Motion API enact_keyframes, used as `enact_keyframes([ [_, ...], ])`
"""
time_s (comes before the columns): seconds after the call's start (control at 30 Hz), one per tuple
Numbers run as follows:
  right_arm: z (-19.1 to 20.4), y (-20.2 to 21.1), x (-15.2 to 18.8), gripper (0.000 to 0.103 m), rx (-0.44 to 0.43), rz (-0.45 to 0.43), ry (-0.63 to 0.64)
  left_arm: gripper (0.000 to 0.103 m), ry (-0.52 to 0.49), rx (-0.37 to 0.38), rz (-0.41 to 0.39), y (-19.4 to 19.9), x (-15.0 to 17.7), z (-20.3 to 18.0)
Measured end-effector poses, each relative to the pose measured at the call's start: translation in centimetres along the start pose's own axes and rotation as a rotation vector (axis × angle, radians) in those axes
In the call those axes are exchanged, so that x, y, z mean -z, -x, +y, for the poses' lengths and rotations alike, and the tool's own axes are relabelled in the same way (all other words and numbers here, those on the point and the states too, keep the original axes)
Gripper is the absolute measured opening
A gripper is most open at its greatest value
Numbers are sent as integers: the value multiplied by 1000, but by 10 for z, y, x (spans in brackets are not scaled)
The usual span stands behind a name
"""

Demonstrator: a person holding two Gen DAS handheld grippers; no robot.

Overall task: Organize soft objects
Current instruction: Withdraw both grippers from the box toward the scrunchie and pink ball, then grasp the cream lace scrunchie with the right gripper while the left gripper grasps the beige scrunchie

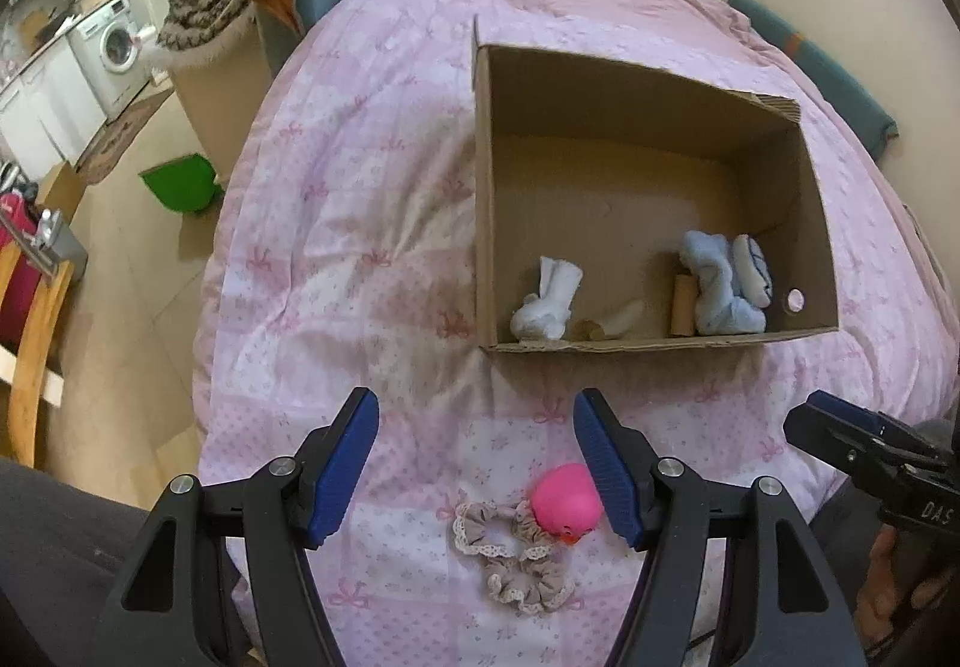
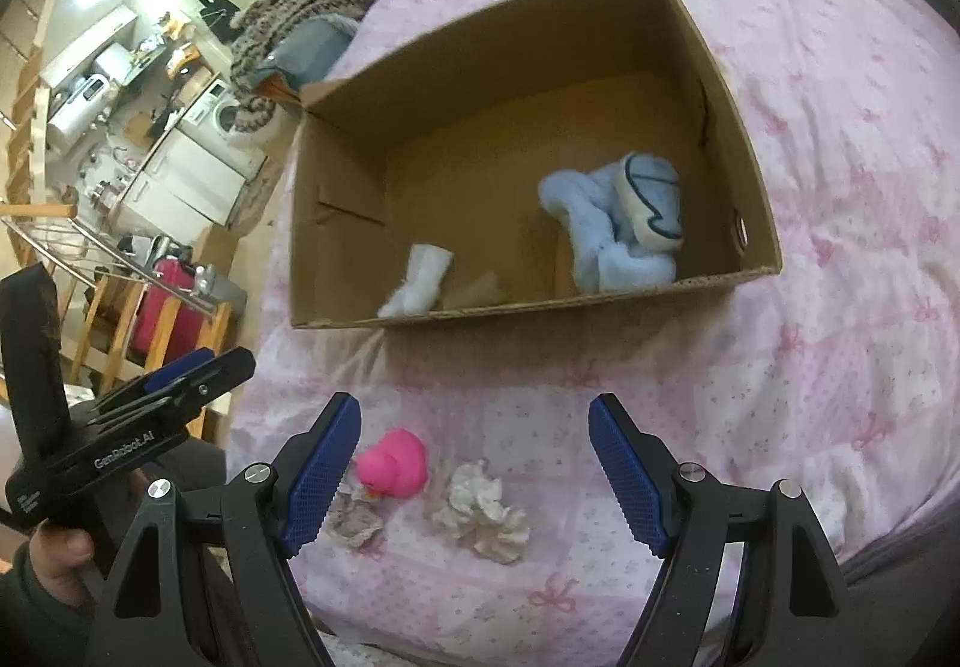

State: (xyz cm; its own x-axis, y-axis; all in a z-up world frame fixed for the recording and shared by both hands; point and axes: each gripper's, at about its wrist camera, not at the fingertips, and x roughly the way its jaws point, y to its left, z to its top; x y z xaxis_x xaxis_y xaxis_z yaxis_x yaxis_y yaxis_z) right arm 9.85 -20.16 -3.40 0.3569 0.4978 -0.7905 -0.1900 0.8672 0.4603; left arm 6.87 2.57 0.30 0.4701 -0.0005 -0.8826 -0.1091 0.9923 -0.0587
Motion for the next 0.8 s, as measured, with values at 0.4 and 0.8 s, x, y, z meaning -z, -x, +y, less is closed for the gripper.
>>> enact_keyframes([
  [0.4, -44, -27, -8, 83, 19, 73, -209, 65, 142, -32, 78, -30, 0, 26],
  [0.8, 53, -91, 48, 83, 176, 358, 374, 65, 161, -43, 94, -33, 1, 33],
])
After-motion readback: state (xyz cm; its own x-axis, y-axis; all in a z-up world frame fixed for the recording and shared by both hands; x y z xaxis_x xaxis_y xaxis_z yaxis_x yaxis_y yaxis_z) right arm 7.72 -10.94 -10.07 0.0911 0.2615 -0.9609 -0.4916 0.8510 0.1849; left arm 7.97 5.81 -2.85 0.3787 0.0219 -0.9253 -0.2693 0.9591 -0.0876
